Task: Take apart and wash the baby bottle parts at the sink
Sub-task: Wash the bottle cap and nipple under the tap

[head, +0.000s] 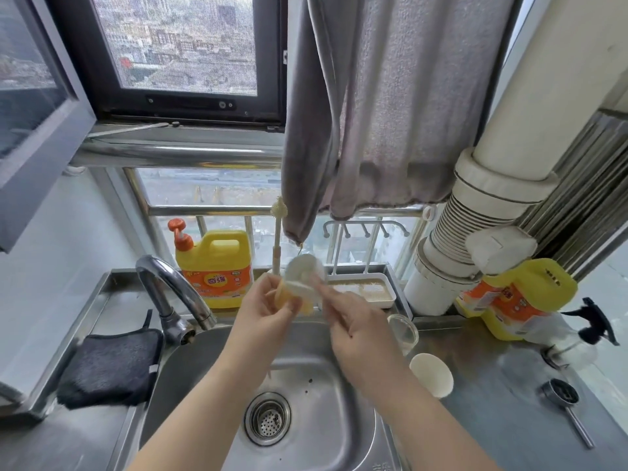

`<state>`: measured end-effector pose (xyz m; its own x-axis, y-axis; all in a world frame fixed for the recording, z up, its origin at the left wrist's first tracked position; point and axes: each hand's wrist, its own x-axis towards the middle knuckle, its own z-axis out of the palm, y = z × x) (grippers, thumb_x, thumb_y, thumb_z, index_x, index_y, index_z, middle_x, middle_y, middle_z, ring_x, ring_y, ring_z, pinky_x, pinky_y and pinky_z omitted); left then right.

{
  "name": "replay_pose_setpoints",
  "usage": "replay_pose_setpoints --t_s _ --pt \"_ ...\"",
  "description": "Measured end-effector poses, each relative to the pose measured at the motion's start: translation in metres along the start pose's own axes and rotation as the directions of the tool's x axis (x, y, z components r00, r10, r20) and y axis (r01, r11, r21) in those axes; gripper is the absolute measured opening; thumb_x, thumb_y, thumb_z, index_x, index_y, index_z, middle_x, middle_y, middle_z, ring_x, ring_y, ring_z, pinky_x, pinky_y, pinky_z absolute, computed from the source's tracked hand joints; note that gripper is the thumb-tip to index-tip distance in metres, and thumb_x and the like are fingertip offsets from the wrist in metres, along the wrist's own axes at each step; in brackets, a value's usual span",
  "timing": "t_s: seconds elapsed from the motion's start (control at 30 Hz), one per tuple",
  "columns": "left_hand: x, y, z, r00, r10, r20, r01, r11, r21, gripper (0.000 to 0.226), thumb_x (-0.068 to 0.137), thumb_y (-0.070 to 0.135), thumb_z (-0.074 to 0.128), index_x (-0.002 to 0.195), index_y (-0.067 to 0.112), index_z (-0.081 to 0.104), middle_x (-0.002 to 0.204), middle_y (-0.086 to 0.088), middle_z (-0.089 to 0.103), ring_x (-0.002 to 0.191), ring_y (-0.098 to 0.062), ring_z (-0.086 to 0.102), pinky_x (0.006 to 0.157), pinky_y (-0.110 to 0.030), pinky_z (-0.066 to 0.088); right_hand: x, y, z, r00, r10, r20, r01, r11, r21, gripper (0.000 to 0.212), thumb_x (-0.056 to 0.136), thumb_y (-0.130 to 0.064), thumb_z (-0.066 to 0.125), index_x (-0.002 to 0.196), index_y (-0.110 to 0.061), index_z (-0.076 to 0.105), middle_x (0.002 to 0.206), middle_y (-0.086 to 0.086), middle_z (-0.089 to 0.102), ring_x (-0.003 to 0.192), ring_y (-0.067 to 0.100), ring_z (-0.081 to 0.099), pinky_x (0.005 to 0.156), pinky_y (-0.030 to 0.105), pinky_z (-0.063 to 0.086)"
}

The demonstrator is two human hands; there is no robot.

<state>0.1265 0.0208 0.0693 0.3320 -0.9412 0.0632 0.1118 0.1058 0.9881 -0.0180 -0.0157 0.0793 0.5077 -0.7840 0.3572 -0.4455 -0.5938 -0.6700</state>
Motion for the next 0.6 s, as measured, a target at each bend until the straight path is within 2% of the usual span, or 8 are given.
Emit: replay_pose_setpoints --t_s 0.07,0.13,0.23,0.3,0.33,0.43,0.5,0.6 --pt "0.002 -0.001 -0.005 1.000 -0.009 -0.018 0.009 1.000 -0.018 0.016 0.084 -0.004 0.065 0.093 0.005 0.057 0.080 -0.005 0.064 0.074 -0.014 0.056 0.069 -0.027 0.043 -0.013 -0.007 0.002 0.998 -0.012 0.066 0.012 1.000 0.005 0.056 0.081 -0.036 0.027 0.127 -0.069 0.024 0.078 -0.009 0.053 0.076 0.008 0.051 0.073 0.029 0.046" --pt "-0.001 -0.003 -0.008 1.000 -0.010 -0.010 0.009 1.000 -0.030 0.014 0.085 -0.005 0.063 0.094 0.003 0.056 0.079 -0.004 0.064 0.074 -0.014 0.057 0.069 -0.024 0.045 -0.013 0.003 -0.006 0.999 0.021 0.049 -0.019 0.999 -0.037 0.053 0.083 -0.036 0.030 0.120 -0.073 0.033 0.078 -0.009 0.057 0.078 0.010 0.054 0.074 0.035 0.048" --pt "-0.003 -0.003 -0.002 1.000 -0.001 0.013 0.002 0.999 -0.041 0.011 0.085 0.000 0.063 0.089 0.005 0.054 0.072 0.004 0.065 0.070 -0.007 0.060 0.066 -0.015 0.047 0.005 0.017 -0.014 0.996 0.086 -0.036 -0.087 0.995 -0.040 0.046 0.096 -0.021 0.047 0.124 -0.057 0.046 0.071 -0.015 0.054 0.070 0.002 0.050 0.069 0.028 0.044" --pt "-0.002 0.000 0.003 1.000 0.010 0.029 -0.008 0.999 -0.047 0.013 0.086 -0.003 0.063 0.088 0.006 0.054 0.071 0.006 0.065 0.069 -0.005 0.060 0.065 -0.013 0.047 0.011 0.005 -0.011 0.998 0.044 -0.045 -0.045 0.998 -0.031 0.046 0.096 -0.021 0.046 0.130 -0.052 0.046 0.074 -0.012 0.055 0.072 0.005 0.050 0.068 0.026 0.044" --pt "0.000 0.000 0.003 1.000 0.009 0.028 -0.007 0.997 -0.071 0.014 0.085 -0.003 0.065 0.091 0.006 0.055 0.073 0.004 0.065 0.071 -0.006 0.060 0.065 -0.014 0.048 0.009 -0.001 -0.007 1.000 -0.001 -0.022 0.001 0.999 -0.037 0.049 0.094 -0.024 0.043 0.131 -0.055 0.043 0.075 -0.011 0.054 0.073 0.007 0.049 0.069 0.028 0.045" --pt "0.001 0.003 -0.006 1.000 0.002 0.013 0.000 0.994 -0.106 0.019 0.080 -0.002 0.068 0.094 0.006 0.057 0.081 -0.005 0.065 0.075 -0.013 0.060 0.064 -0.017 0.050 -0.008 -0.007 -0.005 0.993 -0.067 0.100 0.077 0.992 -0.101 0.058 0.088 -0.030 0.032 0.130 -0.068 0.020 0.076 -0.018 0.047 0.075 0.003 0.047 0.070 0.031 0.045" --pt "0.000 0.002 -0.008 1.000 0.001 0.006 0.000 0.997 -0.083 0.016 0.083 -0.002 0.067 0.089 0.007 0.055 0.077 -0.001 0.065 0.073 -0.013 0.059 0.064 -0.016 0.048 -0.004 0.010 -0.013 0.999 -0.016 0.050 0.022 0.991 -0.134 0.052 0.091 -0.030 0.036 0.129 -0.065 0.030 0.073 -0.018 0.048 0.071 0.004 0.048 0.068 0.033 0.045" --pt "-0.001 0.002 0.001 1.000 -0.004 0.023 0.006 0.998 -0.069 0.015 0.086 -0.003 0.062 0.085 0.008 0.052 0.071 0.003 0.063 0.069 -0.009 0.058 0.064 -0.013 0.046 0.011 0.017 -0.017 0.998 0.001 -0.070 -0.006 0.997 -0.077 0.049 0.093 -0.025 0.042 0.129 -0.058 0.040 0.069 -0.020 0.048 0.071 0.000 0.048 0.067 0.025 0.043"
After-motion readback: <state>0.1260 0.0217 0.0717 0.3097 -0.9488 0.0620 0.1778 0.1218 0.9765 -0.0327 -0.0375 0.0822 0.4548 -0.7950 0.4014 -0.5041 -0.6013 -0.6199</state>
